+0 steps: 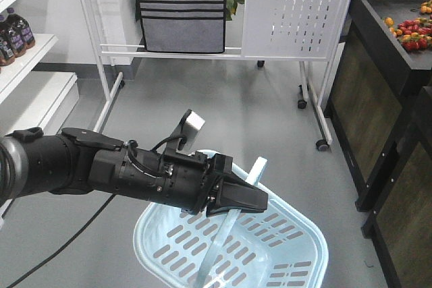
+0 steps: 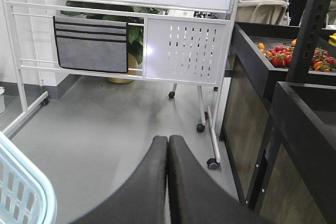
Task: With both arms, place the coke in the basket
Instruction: 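Drive the base to the shelf with the red Coca-Cola bottle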
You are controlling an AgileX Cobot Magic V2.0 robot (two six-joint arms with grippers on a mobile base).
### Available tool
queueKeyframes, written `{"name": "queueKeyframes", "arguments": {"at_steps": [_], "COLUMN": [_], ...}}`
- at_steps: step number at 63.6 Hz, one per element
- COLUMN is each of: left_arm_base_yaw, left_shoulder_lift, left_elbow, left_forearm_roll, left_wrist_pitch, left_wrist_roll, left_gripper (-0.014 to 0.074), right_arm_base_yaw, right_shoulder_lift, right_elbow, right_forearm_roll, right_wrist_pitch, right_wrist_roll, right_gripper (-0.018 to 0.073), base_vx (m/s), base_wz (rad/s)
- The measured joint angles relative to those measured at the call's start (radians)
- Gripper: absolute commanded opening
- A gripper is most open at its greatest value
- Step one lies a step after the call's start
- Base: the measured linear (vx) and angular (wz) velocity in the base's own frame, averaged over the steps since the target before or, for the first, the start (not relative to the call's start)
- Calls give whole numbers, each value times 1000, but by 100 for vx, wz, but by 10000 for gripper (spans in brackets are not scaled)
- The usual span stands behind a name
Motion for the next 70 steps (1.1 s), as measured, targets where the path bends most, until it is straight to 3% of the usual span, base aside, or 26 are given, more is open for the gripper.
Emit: {"name": "queueKeyframes", "arguments": {"at_steps": [70], "left_arm_base_yaw": [0], "left_shoulder_lift": [0], "left_elbow": [0], "left_forearm_roll": [0], "left_wrist_pitch": [0], "left_wrist_roll": [0], "left_gripper": [-6], "right_arm_base_yaw": [0], "right_shoulder_lift": [0], "right_elbow": [0], "right_forearm_roll": [0], "right_wrist_pitch": [0], "right_wrist_roll": [0], "right_gripper": [-10], "base_vx": [15], "base_wz": [-6]}}
